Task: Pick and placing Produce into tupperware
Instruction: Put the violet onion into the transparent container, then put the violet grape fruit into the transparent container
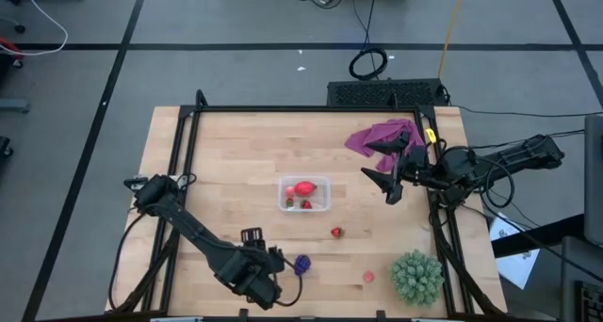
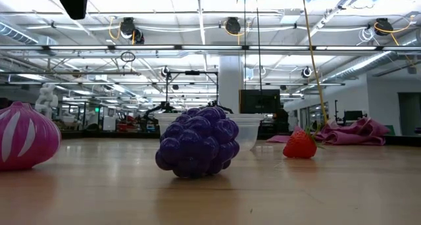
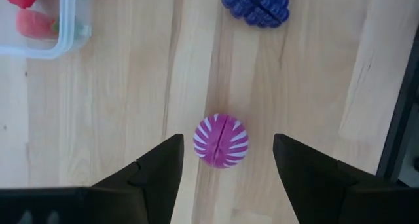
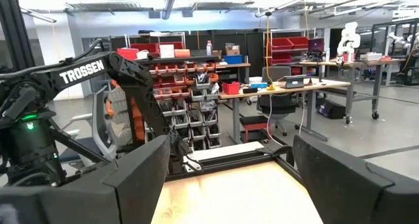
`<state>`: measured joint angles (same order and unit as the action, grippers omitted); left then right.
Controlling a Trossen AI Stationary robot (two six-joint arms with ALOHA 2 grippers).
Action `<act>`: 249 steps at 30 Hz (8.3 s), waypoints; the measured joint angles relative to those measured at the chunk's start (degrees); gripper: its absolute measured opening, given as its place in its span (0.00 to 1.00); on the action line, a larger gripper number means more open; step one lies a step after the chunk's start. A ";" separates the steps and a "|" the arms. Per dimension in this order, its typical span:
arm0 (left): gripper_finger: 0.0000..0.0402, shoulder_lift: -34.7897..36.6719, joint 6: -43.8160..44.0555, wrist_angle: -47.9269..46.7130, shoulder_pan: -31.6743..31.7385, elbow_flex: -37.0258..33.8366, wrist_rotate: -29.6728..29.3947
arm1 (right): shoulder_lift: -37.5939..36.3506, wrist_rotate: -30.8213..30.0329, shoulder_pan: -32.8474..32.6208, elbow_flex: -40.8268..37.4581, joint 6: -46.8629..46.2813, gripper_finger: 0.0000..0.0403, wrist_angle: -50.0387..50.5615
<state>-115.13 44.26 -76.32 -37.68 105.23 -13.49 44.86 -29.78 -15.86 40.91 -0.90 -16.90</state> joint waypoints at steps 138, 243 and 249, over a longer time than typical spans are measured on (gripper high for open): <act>0.73 0.07 -35.02 4.70 32.36 0.04 -3.51 | -0.49 0.06 0.00 0.00 1.95 0.79 0.94; 0.73 -8.70 5.76 41.05 9.36 -13.31 6.12 | -0.59 0.33 0.00 0.00 -1.45 0.79 2.62; 0.73 -8.70 5.33 41.03 9.36 -13.31 4.05 | -0.59 0.35 -0.02 0.00 -1.45 0.79 2.64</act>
<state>-123.83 49.59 -35.29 -28.32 91.92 -9.45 44.27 -29.43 -15.88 40.91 -2.35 -14.26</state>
